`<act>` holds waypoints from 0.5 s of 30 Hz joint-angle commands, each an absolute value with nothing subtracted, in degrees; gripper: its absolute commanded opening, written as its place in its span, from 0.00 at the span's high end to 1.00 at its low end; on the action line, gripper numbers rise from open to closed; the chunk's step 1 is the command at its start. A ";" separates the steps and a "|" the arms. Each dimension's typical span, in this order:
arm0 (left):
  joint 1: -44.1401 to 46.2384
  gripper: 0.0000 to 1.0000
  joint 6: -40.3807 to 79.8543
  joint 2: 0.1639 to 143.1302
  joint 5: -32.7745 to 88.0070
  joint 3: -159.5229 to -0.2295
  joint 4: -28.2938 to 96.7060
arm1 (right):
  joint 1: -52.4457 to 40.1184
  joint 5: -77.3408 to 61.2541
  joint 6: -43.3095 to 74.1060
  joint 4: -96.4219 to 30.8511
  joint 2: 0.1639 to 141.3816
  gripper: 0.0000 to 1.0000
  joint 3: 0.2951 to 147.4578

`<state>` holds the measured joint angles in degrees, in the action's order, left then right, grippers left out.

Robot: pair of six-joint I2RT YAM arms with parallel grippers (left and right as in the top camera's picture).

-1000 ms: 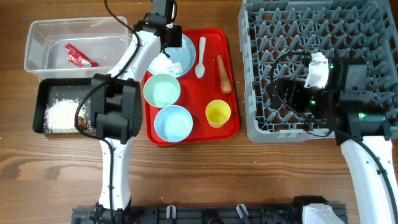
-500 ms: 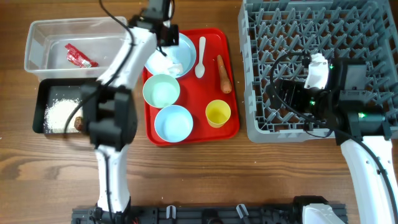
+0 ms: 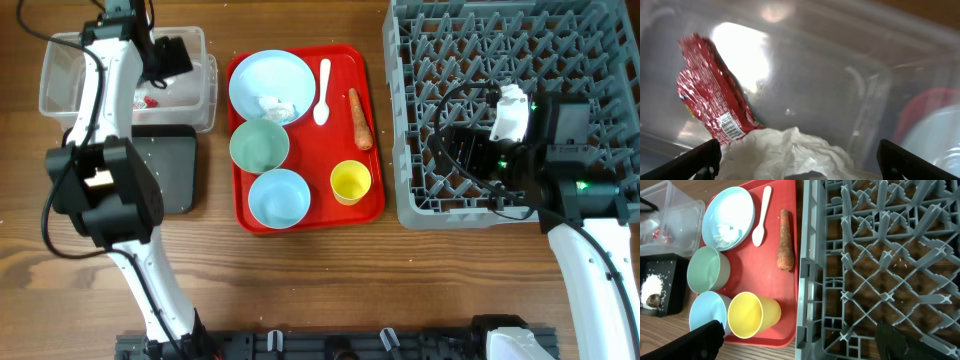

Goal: Sort waste into correct bins and load items into the dishwasher rack
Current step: 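Pick the white tissue off the plate and drop it in the clear bin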

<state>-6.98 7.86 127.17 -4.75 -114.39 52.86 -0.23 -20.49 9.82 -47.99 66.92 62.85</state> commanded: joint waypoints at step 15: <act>-5.56 0.19 6.48 122.08 -4.82 -117.97 53.71 | -0.36 -19.81 8.99 -47.83 67.20 0.00 64.16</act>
